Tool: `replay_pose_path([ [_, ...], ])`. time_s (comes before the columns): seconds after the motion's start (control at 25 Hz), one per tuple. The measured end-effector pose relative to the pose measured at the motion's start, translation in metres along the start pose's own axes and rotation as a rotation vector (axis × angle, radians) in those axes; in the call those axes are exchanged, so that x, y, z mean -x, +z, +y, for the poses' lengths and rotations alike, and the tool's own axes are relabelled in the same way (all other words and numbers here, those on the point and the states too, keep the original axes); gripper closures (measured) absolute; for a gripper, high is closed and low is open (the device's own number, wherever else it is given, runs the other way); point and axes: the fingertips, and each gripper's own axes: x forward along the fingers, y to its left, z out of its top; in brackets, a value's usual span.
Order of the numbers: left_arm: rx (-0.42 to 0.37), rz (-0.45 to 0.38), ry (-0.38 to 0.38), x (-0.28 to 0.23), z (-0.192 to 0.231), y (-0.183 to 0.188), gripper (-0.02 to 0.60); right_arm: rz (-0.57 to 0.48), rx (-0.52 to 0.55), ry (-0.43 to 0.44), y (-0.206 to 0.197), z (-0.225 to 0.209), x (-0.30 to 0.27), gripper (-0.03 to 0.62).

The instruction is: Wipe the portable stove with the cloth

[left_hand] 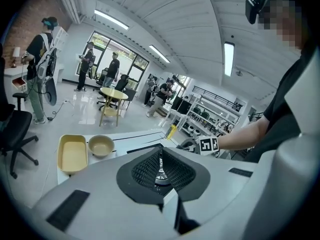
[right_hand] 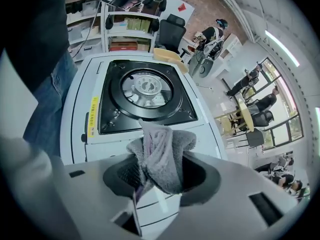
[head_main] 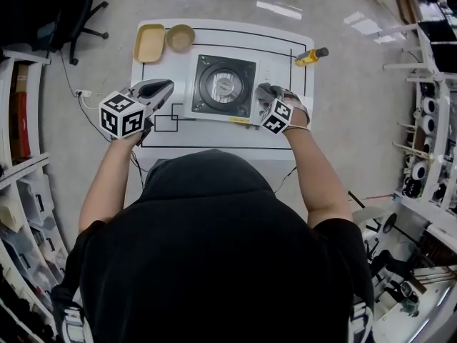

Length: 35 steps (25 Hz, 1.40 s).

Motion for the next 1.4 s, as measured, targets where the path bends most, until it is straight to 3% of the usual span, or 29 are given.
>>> replay_pose_path([
  [0.68, -0.046, 0.033, -0.068, -0.004, -0.018, -0.005, 0.546, 0.019, -0.142, 0.024, -0.02, 0.076, 0.032, 0.39],
  [0.84, -0.05, 0.034, -0.079, -0.004, -0.022, -0.005, 0.546, 0.006, -0.317, 0.057, -0.018, 0.083, 0.037, 0.39],
  [1.04, -0.052, 0.045, -0.081, -0.003, -0.022, -0.008, 0.546, -0.091, -0.59, 0.109, -0.012, 0.087, 0.043, 0.39],
  [1.2, -0.042, 0.051, -0.073, 0.001, -0.019, -0.017, 0.546, -0.183, -0.688, 0.137, 0.003, 0.096, 0.041, 0.39],
  [1.4, -0.033, 0.051, -0.061, 0.008, -0.017, -0.023, 0.546, -0.275, -0.732, 0.176, 0.027, 0.109, 0.042, 0.39],
])
